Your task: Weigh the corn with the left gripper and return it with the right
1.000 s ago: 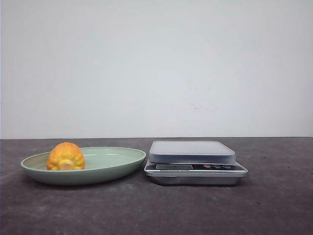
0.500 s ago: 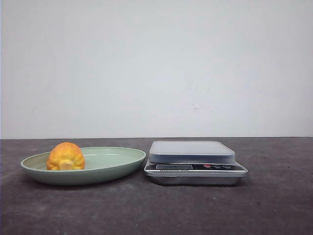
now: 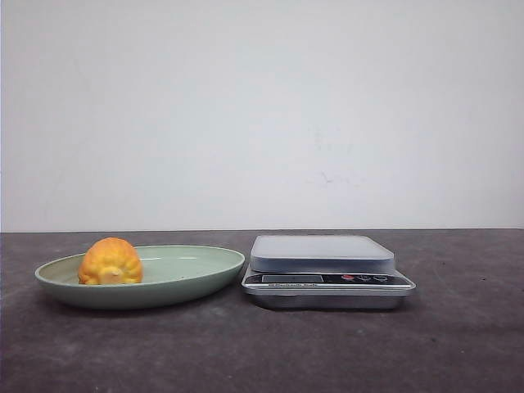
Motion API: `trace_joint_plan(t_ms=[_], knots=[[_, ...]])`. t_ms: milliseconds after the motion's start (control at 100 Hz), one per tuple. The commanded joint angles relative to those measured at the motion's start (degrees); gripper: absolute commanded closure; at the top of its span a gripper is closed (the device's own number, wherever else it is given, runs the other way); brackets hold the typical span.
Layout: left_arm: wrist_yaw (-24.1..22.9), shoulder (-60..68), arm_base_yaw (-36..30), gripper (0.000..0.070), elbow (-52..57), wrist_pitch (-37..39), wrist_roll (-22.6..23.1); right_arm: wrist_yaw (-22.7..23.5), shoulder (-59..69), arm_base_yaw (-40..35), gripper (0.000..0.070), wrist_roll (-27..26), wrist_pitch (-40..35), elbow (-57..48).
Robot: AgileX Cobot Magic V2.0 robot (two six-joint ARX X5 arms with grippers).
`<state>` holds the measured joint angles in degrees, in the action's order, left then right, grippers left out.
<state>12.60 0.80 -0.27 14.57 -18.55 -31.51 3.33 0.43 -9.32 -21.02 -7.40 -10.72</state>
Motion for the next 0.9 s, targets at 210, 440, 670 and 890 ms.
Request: trace_joint_plan(t_ms=[210, 440, 670, 890], knots=[[6.9, 9.9, 0.0, 0.0696, 20.8, -7.1, 3.9, 4.7, 7.2, 0.0, 0.0700, 3.5, -9.4, -21.9], [6.2, 23.4, 0.0, 0.0696, 42.8, -19.9, 15.9, 5.7, 18.3, 0.0, 0.0700, 15.9, -24.2, -43.8], [6.0, 31.1, 0.0, 0.0632, 52.8, -17.8, 15.9, 5.7, 23.1, 0.0, 0.0700, 17.9, -24.8, -51.5], [10.0, 31.6, 0.0, 0.0248, 53.7, -20.3, 15.7, 5.7, 23.0, 0.0, 0.0493, 18.5, -24.7, -51.8]])
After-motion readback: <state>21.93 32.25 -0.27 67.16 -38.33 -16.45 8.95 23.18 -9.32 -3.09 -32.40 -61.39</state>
